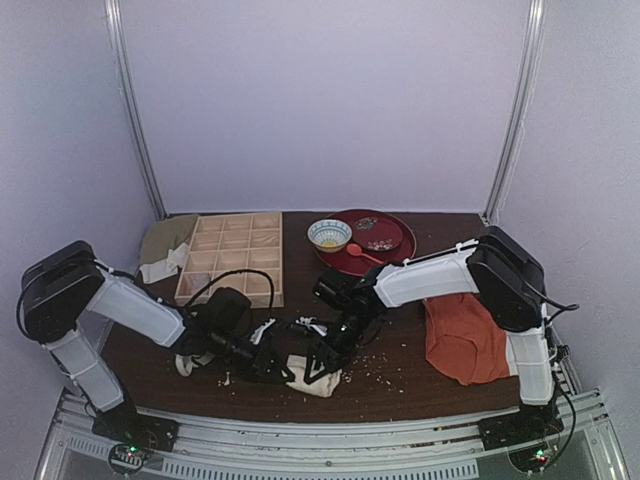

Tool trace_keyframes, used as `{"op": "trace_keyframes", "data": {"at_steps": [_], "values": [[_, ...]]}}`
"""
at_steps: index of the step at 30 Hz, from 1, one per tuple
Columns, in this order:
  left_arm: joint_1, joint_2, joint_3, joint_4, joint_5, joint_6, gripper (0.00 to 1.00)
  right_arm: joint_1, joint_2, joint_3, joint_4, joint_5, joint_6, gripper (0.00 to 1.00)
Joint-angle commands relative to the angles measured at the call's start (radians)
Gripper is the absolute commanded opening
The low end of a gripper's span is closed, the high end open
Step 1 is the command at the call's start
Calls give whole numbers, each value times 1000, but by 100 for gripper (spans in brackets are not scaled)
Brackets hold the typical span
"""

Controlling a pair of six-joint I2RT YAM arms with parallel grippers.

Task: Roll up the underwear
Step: Roll the underwear at the center of the board.

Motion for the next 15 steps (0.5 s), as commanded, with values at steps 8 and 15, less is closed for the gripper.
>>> {"op": "trace_keyframes", "data": {"at_steps": [8, 15], "values": [[6, 81, 52, -166, 10, -7, 0, 21, -177, -142, 115, 260, -42, 34], [7, 91, 95, -206, 18, 12, 0, 31, -295, -221, 176, 377, -31, 41]]}}
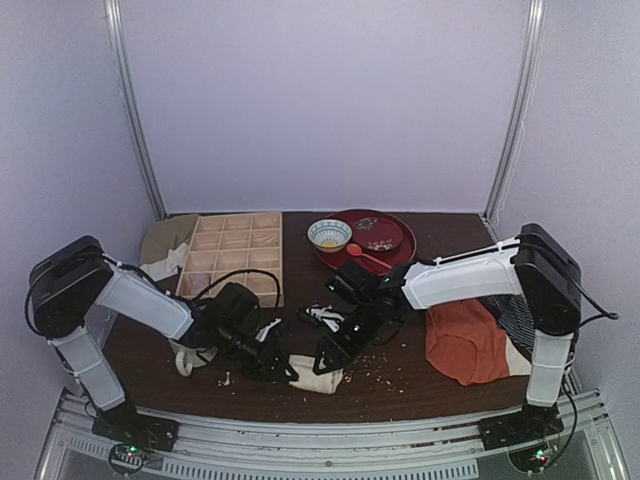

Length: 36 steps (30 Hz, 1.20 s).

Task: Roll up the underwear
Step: Roll the underwear at the center of the board.

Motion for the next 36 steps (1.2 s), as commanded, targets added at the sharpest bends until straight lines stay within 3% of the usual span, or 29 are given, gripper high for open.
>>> {"op": "trace_keyframes", "data": {"at_steps": [1, 8, 12, 17, 28, 36], "values": [[2, 35, 15, -112, -33, 19, 0, 14, -101, -57, 62, 133, -1, 41], [2, 53, 32, -122, -21, 18, 0, 123, -222, -151, 140, 378, -59, 41], [2, 60, 38, -117, -12, 13, 0, 232, -225, -167, 145, 578, -148, 42], [2, 67, 36, -113, -8, 9, 0, 331, -180, -166, 155, 718, -229, 42], [2, 63, 33, -104, 1, 10, 0, 376, -88, -168, 187, 903, -330, 43], [4, 68, 31, -101, 11, 11, 0, 399, -42, -212, 207, 920, -358, 43]]}}
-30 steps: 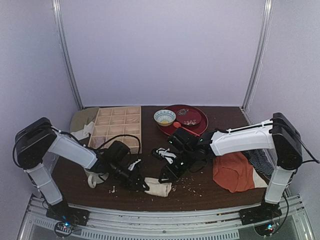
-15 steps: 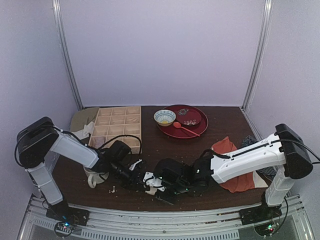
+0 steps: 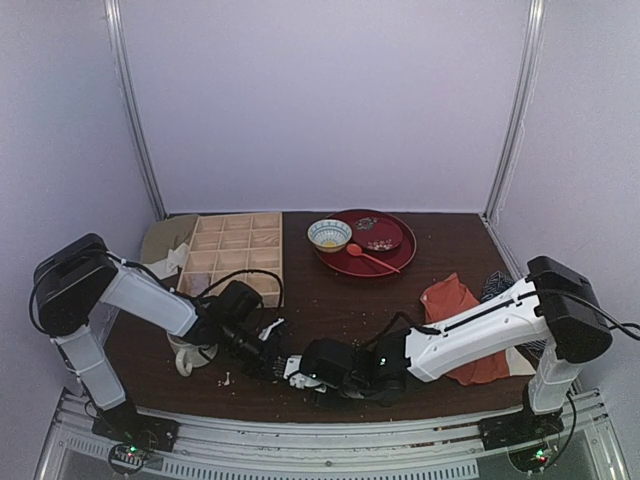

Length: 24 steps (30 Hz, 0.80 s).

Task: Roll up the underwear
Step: Roll the underwear at the center of the board.

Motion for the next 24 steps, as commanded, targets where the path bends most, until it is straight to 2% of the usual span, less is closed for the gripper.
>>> {"op": "trace_keyframes", "data": {"at_steps": [1, 8, 17, 18, 21, 24], "values": [[2, 39, -11, -58, -23, 5, 0, 13, 57, -48, -5, 61, -23, 43], [8, 56, -9, -47, -1, 7, 0, 27, 93, -68, 11, 114, -28, 34], [19, 47, -6, -55, 6, 12, 0, 35, 102, -55, -7, 131, -6, 0], [23, 39, -7, -61, 2, 10, 2, 36, 99, -54, -10, 124, -1, 0], [46, -8, -6, -92, -29, 10, 25, 33, 80, -47, -19, 98, 16, 0], [78, -68, -7, -132, -52, 11, 36, 22, 70, -31, -39, 57, 42, 0]]}}
